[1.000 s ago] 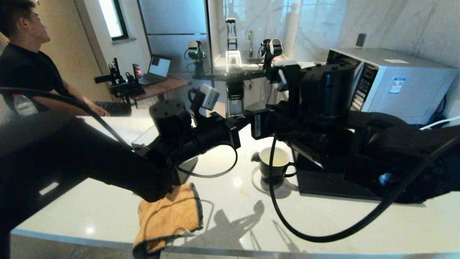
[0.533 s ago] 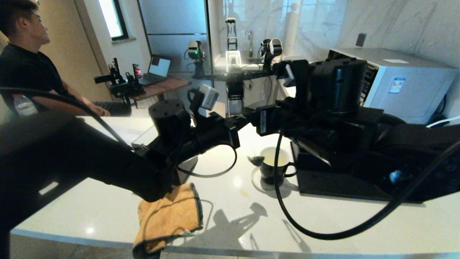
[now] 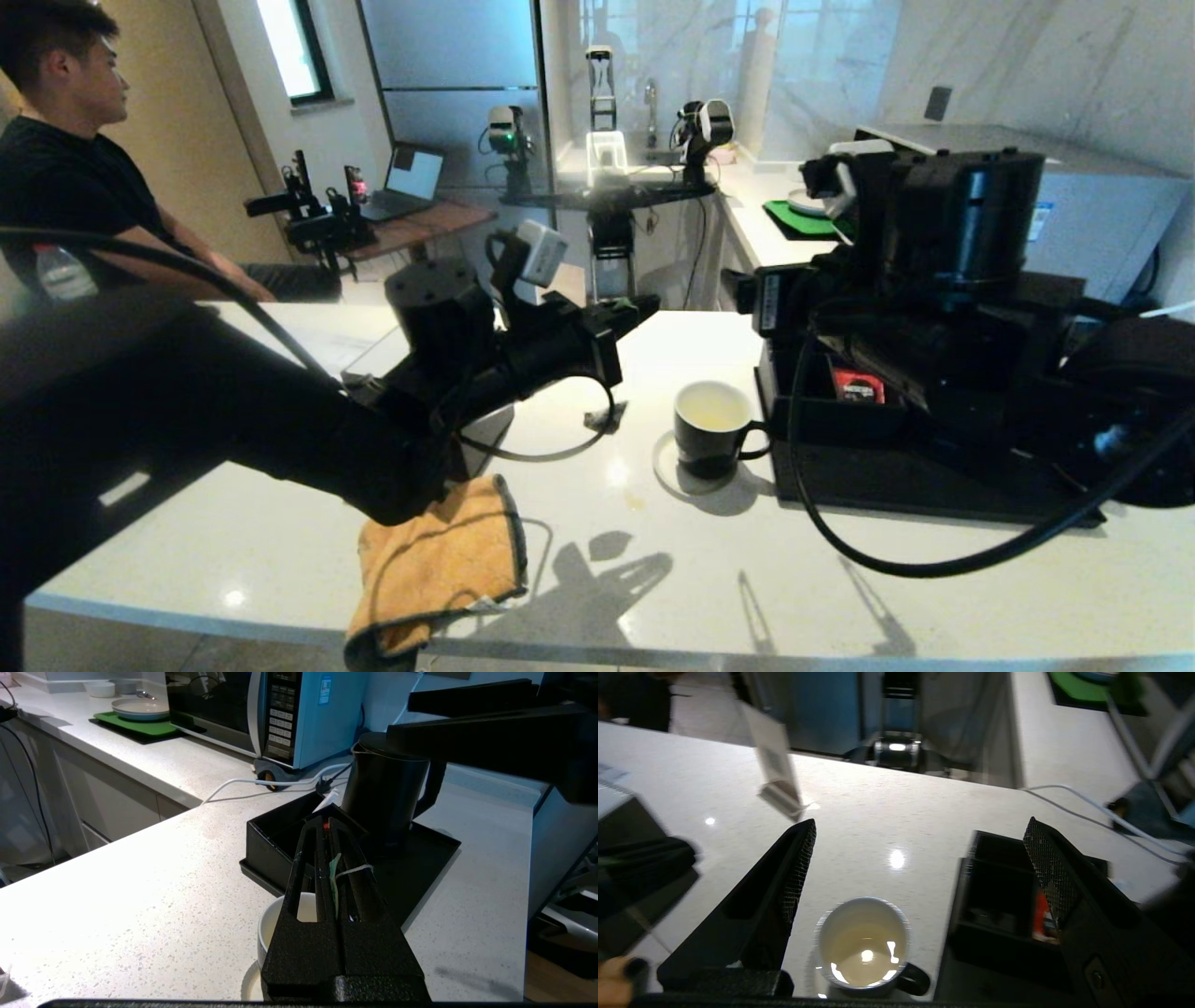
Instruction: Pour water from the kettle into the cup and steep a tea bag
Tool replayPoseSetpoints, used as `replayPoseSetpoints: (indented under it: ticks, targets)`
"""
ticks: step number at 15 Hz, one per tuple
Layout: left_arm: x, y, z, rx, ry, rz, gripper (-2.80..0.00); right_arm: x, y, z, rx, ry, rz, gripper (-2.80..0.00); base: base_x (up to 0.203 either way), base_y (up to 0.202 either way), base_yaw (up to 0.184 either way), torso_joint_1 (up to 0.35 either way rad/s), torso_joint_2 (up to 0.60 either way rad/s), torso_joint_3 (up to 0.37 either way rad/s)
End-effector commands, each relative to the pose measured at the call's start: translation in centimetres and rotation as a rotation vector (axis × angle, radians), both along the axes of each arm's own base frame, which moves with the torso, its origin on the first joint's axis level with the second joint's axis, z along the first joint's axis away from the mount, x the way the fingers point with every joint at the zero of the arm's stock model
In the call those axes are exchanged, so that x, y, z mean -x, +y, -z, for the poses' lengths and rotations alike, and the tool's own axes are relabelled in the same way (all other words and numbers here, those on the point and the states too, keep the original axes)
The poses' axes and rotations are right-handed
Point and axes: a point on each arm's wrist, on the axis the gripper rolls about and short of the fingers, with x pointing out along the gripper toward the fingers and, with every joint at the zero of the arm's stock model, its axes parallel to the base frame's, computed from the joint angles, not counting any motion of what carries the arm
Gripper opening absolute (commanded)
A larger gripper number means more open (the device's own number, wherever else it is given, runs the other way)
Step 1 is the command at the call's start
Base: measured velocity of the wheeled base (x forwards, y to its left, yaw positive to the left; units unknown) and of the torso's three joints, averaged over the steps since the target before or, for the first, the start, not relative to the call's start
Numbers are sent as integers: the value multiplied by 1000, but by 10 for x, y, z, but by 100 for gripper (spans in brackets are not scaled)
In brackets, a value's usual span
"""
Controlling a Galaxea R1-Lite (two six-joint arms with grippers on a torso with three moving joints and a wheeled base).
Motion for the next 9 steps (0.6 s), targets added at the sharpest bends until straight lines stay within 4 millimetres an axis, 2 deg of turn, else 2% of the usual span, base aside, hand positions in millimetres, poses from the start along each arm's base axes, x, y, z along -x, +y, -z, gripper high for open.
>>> replayPoseSetpoints:
  ticks: [1,6,7,9]
  targets:
    - [0,0,-1,4,-5,4,-280,1,-22,-4,-3,-9,82,0,0,0,0,0,0,0]
    - [1,0,-1,4,-5,4,-280,9,-52,-4,-21,-45,155,0,0,0,0,0,0,0]
    - [0,0,-1,3,-4,4,-280,12,-57,-2,-6,-50,163,-280,0,0,0,0,0,0]
    - [1,-1,-1,3,-3,5,-280,21,-64,-3,-14,-79,172,-280,0,0,0,0,0,0]
